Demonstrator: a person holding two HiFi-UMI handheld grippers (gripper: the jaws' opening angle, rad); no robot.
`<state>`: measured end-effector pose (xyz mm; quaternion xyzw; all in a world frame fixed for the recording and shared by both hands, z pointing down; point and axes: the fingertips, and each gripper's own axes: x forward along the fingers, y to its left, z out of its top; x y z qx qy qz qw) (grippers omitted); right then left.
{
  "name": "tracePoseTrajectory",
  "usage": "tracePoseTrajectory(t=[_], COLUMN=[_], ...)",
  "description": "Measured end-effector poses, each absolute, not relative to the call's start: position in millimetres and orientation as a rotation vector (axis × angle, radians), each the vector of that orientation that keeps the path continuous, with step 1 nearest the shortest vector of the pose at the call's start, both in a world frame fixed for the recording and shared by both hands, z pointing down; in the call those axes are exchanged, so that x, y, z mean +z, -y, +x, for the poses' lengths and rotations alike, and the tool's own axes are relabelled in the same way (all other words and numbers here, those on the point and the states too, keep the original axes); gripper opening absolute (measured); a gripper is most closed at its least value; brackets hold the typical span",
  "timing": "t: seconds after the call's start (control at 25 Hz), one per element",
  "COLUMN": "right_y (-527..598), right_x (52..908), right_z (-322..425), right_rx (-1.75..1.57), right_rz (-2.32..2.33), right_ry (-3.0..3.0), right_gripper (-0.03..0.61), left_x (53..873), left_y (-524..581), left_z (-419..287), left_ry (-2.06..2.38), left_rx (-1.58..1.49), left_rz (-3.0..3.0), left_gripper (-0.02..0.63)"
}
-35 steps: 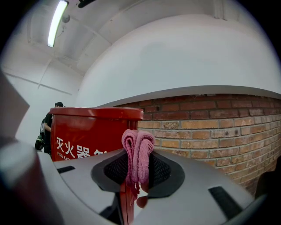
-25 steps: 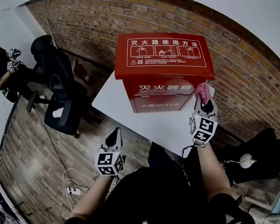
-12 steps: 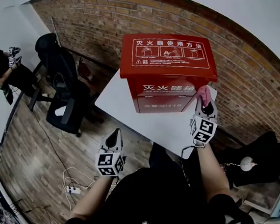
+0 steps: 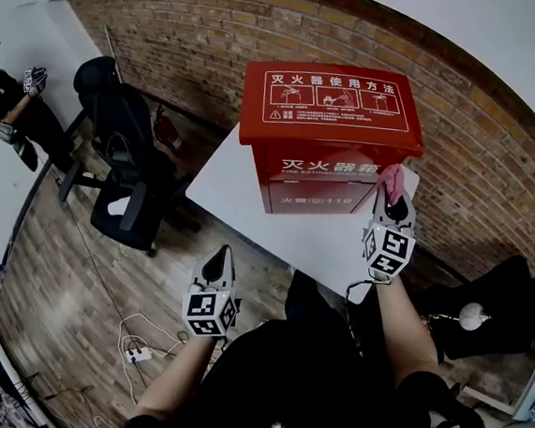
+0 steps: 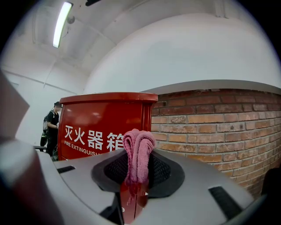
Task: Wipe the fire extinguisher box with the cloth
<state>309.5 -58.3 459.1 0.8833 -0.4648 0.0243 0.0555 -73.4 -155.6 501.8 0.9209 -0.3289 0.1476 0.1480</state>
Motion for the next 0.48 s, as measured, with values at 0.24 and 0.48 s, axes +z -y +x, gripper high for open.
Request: tracePoseTrajectory(t=[0.24, 0.48], right_y=[67, 79], right_x=[456, 453], right_z=[294, 277], right_rx=[0.040, 0.018], right_rz=[2.653, 2.622], right_ry=[1.459, 1.505], right_gripper=[0.110, 0.110], left_x=[500, 500], left_y=[156, 158], left_z=[-79, -90], left_ry=[0.955, 0.976], left_rx=[0.421, 0.420], left_rz=[2.648, 2.642], left_gripper=[0.028, 0.028])
